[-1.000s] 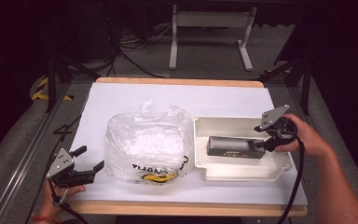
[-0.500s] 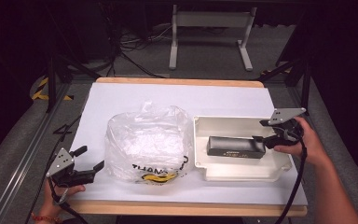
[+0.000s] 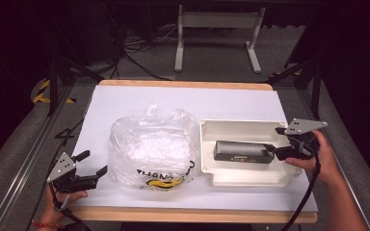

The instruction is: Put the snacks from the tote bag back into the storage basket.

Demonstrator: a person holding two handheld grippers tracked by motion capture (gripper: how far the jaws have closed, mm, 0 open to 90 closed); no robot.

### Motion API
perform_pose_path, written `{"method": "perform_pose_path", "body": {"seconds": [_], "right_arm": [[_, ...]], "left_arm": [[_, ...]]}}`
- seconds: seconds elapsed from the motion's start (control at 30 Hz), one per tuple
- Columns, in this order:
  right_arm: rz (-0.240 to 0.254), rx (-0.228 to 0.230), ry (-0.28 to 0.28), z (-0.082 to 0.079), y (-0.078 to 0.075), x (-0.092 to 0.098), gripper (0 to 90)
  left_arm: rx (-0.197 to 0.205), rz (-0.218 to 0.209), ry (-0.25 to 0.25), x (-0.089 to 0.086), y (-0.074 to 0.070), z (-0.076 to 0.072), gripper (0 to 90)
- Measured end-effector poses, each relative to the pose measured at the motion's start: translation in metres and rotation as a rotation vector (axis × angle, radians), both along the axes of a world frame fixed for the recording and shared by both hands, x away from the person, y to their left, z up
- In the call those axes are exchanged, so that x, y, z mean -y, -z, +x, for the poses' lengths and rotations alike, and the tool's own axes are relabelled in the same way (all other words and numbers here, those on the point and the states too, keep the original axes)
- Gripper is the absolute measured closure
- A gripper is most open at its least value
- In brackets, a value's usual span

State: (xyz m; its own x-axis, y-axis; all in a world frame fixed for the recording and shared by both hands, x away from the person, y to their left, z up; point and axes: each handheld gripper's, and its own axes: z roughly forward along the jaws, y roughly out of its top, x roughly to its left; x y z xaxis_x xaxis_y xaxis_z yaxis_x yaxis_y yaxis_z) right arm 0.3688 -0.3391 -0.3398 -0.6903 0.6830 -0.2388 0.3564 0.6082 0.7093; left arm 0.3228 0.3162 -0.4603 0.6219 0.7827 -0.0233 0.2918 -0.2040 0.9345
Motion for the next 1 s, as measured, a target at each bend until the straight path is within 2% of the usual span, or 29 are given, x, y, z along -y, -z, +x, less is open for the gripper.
{"method": "perform_pose_path", "body": {"seconds": [0.47, 0.5, 0.6, 0.73, 0.83, 0.9, 1.0], "right_arm": [[0.085, 0.056, 0.137, -0.029, 0.013, 0.016, 16.5], [0.108, 0.065, 0.155, -0.034, 0.016, 0.019, 14.4], [0.121, 0.092, 0.193, -0.044, 0.023, 0.022, 12.3], [0.162, 0.114, 0.236, -0.057, 0.032, 0.027, 9.8], [0.17, 0.129, 0.264, -0.064, 0.038, 0.029, 8.6], [0.193, 0.14, 0.275, -0.069, 0.043, 0.03, 8.1], [0.2, 0.157, 0.322, -0.073, 0.054, 0.032, 7.0]], "left_arm": [[0.004, -0.006, 0.005, -0.001, 0.0, 0.0, 11.5], [0.003, -0.007, 0.005, -0.001, 0.0, 0.0, 11.5], [0.003, -0.004, 0.008, -0.001, 0.0, 0.0, 11.4], [0.0, -0.002, 0.01, 0.0, 0.0, 0.0, 11.3], [-0.007, 0.004, 0.013, 0.0, 0.0, 0.001, 11.1], [-0.01, 0.007, 0.014, 0.0, 0.0, 0.001, 11.0], [-0.01, 0.005, 0.014, 0.0, 0.0, 0.001, 11.0]]}}
